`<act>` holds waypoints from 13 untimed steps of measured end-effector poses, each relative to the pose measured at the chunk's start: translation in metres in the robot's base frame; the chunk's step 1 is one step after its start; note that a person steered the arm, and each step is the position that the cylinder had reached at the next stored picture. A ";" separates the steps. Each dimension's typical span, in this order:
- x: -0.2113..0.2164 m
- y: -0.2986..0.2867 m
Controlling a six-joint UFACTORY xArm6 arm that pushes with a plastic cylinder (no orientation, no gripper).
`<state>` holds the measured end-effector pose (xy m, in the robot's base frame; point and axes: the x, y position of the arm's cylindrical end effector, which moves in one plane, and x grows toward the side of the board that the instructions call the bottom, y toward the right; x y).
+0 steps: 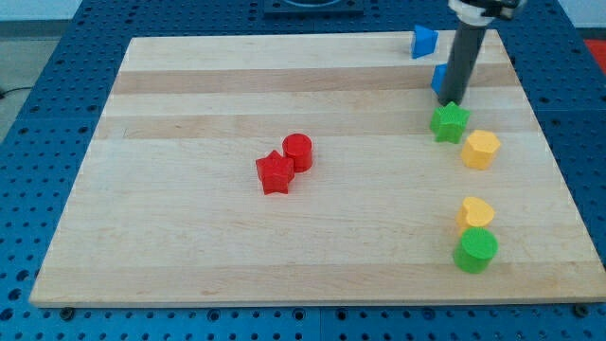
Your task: Place the green star into red blocks
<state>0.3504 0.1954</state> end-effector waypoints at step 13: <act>0.161 -0.176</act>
<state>0.5117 0.0193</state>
